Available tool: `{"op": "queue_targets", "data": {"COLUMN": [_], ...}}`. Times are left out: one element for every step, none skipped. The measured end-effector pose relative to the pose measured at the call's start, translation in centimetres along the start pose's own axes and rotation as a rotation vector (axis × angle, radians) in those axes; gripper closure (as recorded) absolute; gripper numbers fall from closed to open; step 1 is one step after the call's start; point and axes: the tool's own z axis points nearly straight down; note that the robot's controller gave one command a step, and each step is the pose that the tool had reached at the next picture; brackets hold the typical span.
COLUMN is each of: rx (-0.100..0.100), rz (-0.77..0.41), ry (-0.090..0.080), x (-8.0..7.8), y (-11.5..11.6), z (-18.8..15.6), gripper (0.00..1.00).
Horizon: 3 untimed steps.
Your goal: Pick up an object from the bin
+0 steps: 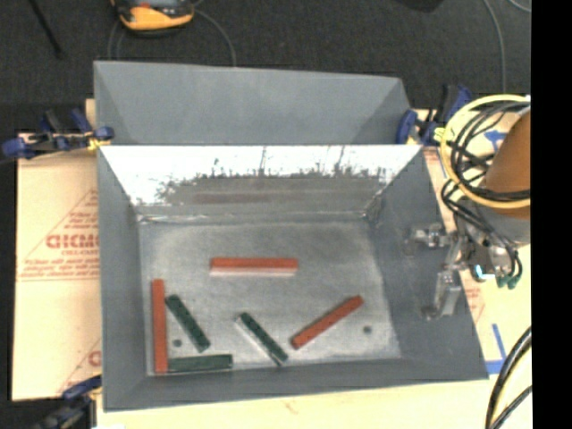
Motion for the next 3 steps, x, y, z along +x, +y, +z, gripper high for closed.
{"op": "queue_targets", "data": {"rx": [0.002, 0.004, 0.003], "rz": [-0.003, -0.031, -0.107], "ry": [-0.008, -0.016, -0.015], "x": [-0.2, -1.9, -7.4], "y": [0.1, 1.9, 5.3], "z": [-0.4, 4.2, 10.9], "gripper": [0.0, 0.0, 0.0]}}
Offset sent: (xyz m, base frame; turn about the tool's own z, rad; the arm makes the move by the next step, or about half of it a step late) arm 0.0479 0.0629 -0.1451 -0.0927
